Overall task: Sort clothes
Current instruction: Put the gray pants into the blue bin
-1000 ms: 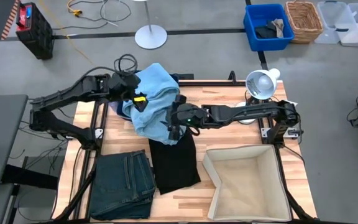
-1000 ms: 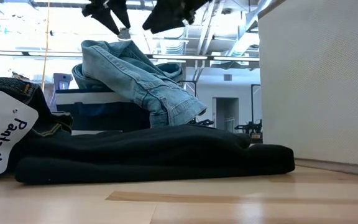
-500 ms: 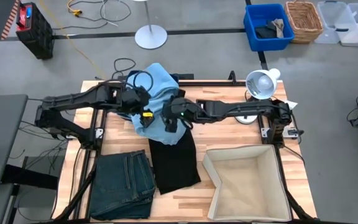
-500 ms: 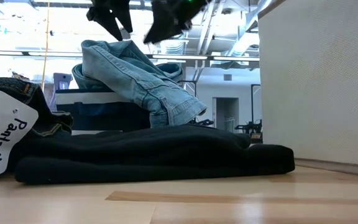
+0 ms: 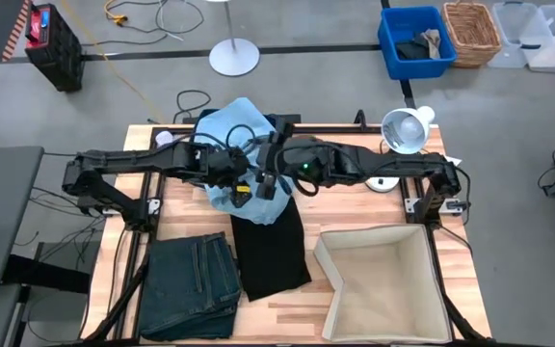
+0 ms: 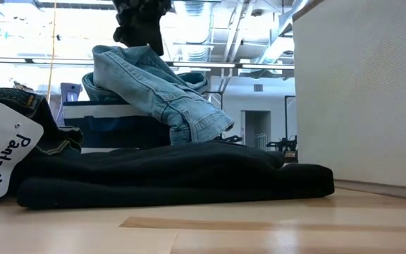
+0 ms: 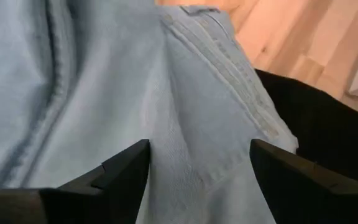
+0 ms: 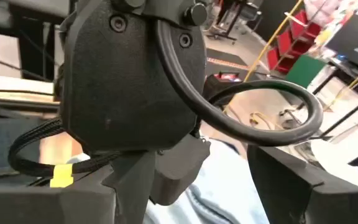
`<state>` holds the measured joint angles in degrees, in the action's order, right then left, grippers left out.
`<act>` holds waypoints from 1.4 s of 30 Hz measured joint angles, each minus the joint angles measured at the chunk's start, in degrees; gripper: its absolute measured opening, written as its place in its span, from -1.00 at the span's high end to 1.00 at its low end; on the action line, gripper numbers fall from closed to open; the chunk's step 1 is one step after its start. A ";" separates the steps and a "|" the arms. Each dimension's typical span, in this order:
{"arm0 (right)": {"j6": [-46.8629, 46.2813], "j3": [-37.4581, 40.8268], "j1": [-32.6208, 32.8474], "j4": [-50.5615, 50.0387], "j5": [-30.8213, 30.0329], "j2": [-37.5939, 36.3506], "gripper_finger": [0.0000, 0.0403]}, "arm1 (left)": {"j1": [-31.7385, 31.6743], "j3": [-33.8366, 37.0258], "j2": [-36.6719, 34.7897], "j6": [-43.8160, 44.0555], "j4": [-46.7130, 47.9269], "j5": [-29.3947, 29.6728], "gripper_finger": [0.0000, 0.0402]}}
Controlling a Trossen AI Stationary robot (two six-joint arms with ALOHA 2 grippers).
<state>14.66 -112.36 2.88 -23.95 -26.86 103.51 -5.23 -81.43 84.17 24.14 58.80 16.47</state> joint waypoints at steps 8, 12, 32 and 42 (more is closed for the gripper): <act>-0.47 -3.60 2.70 -10.53 -5.87 0.14 -0.34 | -3.16 0.07 3.90 0.27 2.54 0.27 -0.26; -3.77 -4.39 4.70 -10.79 -11.04 -1.03 -0.34 | -3.57 0.37 3.43 -0.92 4.54 0.62 0.03; -10.81 -4.24 13.66 -24.22 -24.24 -10.43 -0.34 | -8.57 -2.18 3.21 -4.62 10.33 5.06 0.97; -10.96 -4.19 15.94 -23.81 -26.10 -10.44 -0.34 | -13.83 -16.99 3.12 -10.75 11.55 20.49 0.97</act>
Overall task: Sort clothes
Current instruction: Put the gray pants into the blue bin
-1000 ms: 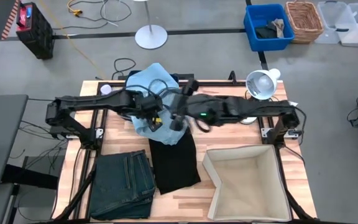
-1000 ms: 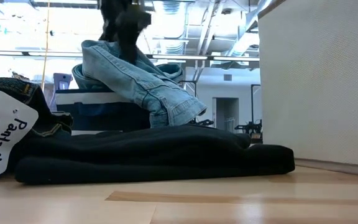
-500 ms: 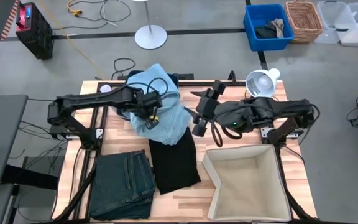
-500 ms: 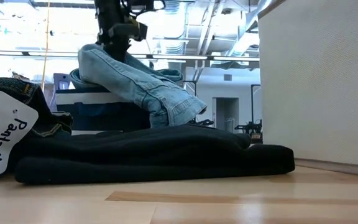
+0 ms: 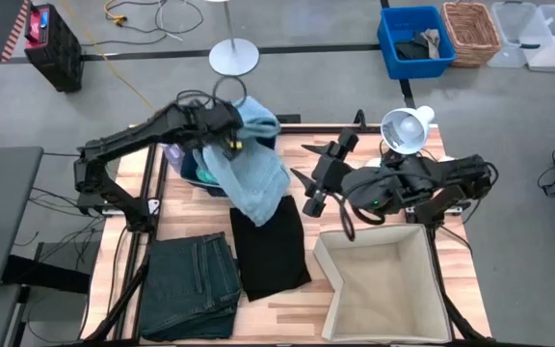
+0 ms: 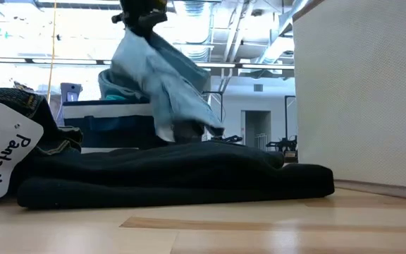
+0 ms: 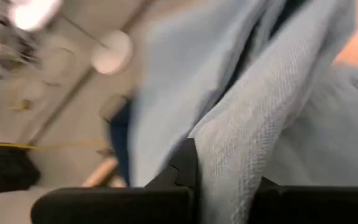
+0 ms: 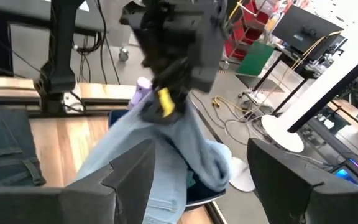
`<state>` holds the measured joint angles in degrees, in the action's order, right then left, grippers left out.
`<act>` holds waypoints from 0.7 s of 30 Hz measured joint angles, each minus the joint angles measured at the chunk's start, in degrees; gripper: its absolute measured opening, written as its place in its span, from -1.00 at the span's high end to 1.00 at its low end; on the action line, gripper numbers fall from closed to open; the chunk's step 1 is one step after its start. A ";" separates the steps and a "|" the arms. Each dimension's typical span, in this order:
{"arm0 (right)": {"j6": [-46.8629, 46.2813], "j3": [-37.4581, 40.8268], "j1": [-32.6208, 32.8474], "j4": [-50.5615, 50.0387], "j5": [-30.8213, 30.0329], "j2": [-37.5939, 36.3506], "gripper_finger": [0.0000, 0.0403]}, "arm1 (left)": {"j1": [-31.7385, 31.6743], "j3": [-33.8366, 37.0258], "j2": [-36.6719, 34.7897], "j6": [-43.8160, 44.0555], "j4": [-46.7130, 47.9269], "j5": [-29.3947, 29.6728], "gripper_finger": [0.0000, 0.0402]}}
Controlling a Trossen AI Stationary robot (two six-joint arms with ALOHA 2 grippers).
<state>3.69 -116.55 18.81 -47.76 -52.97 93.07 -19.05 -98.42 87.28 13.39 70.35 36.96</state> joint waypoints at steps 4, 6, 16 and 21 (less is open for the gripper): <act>-0.82 -0.04 0.51 0.21 -0.56 -0.17 -0.34 | -2.93 -3.96 -0.06 -3.85 0.67 4.31 0.97; -0.80 -0.01 0.90 0.24 -1.25 -0.12 -0.34 | -4.80 -4.10 -0.05 -5.97 0.18 5.80 0.97; -0.75 0.00 1.63 0.83 -1.42 -0.12 -0.34 | -10.09 -3.11 4.25 -6.81 6.76 -0.82 0.93; -0.69 0.00 1.84 2.18 -1.42 -0.12 -0.34 | -10.22 1.49 9.05 -4.47 7.98 -6.99 0.54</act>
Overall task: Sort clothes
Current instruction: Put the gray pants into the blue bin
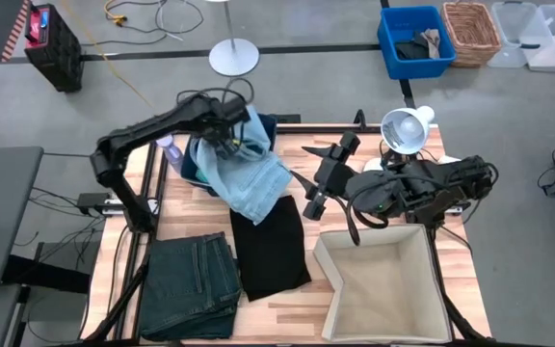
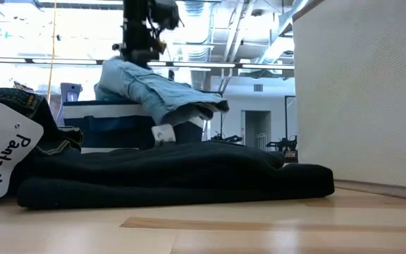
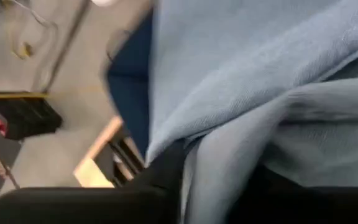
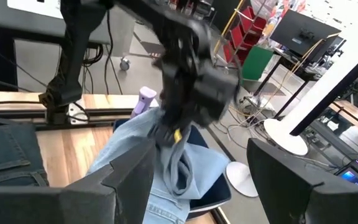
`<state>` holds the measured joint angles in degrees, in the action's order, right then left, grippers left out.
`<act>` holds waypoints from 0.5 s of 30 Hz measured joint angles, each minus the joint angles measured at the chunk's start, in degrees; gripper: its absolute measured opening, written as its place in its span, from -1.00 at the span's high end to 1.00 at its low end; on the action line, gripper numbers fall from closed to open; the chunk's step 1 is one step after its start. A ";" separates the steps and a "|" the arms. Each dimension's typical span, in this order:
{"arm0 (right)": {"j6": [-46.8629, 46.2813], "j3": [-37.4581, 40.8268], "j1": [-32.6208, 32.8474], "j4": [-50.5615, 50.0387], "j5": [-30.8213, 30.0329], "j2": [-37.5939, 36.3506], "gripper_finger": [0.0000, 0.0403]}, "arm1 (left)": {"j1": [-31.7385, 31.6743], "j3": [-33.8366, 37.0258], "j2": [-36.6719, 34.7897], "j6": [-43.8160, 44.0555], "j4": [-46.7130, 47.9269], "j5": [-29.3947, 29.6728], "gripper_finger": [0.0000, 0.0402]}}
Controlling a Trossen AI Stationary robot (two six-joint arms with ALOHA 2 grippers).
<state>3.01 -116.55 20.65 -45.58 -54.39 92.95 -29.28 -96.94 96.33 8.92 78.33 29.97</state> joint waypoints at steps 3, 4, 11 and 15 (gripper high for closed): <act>-0.02 0.00 0.47 0.01 0.00 0.00 -0.34 | 0.02 2.82 1.90 -0.06 -1.79 -3.15 0.26; -0.02 0.00 0.66 0.04 0.00 0.00 -0.34 | 0.01 3.42 2.31 -0.30 -2.20 -5.55 0.17; -0.02 0.00 2.06 0.18 -2.22 0.00 -0.34 | -0.29 4.56 4.00 -2.66 -1.63 -15.62 -0.27; -0.02 0.00 2.28 0.17 -2.58 0.00 -0.34 | -0.03 2.73 1.90 -1.11 -0.96 -15.31 -0.29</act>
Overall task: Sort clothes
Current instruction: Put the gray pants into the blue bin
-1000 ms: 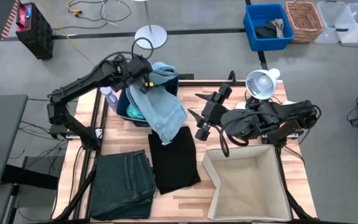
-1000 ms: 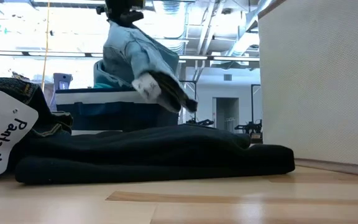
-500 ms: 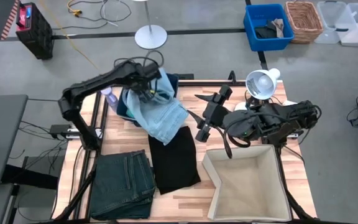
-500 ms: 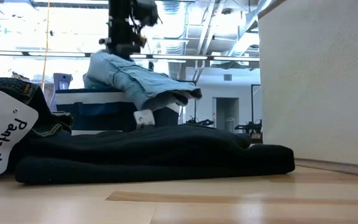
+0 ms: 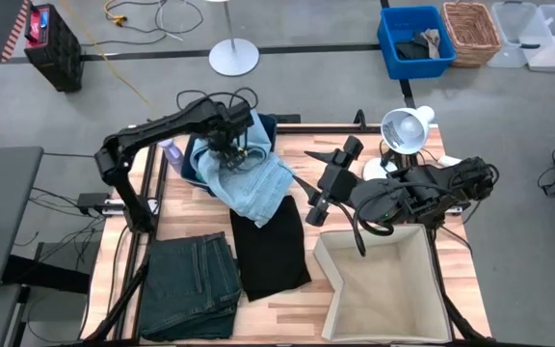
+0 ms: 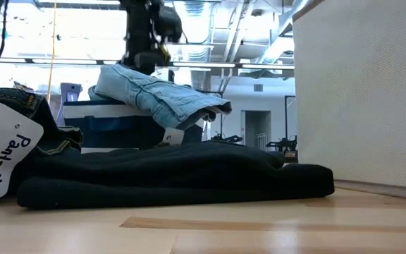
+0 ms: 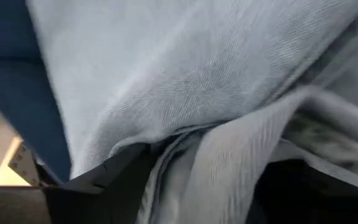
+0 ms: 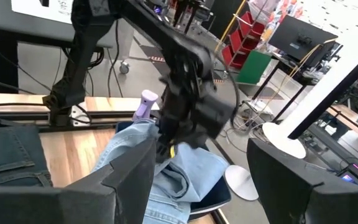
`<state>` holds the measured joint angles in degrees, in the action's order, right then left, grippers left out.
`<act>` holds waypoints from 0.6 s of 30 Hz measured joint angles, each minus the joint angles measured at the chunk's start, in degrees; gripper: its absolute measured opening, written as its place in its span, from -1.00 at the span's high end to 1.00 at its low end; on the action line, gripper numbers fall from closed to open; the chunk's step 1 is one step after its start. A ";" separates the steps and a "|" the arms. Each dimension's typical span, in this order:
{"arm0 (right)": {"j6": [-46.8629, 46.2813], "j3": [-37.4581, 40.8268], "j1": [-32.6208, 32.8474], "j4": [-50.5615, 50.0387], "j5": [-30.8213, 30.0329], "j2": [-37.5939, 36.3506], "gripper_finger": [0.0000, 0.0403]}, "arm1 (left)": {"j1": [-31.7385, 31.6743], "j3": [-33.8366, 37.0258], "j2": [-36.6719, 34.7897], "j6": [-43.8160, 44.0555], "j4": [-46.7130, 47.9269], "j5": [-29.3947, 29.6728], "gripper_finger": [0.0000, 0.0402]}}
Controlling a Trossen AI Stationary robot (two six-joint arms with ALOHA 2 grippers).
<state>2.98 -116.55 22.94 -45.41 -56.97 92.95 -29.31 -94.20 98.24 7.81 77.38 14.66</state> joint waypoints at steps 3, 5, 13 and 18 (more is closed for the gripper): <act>0.07 0.00 0.00 0.02 0.00 0.00 -0.34 | 0.40 -2.90 -3.04 0.27 -0.10 1.98 -0.30; 0.11 0.00 -0.21 0.01 0.00 0.00 -0.34 | 0.40 -4.77 -5.07 0.31 -0.37 2.05 -0.30; 0.77 0.01 -0.66 0.02 -0.02 0.00 -0.34 | 3.29 -7.99 -11.93 -0.56 0.04 -11.51 -0.30; 1.77 0.02 -0.76 0.50 -0.02 0.02 -0.34 | 10.67 -7.97 -11.16 -2.82 1.71 -13.15 -0.21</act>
<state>4.76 -116.53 22.18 -44.91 -56.99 92.97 -18.64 -102.17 87.07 4.99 79.09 1.51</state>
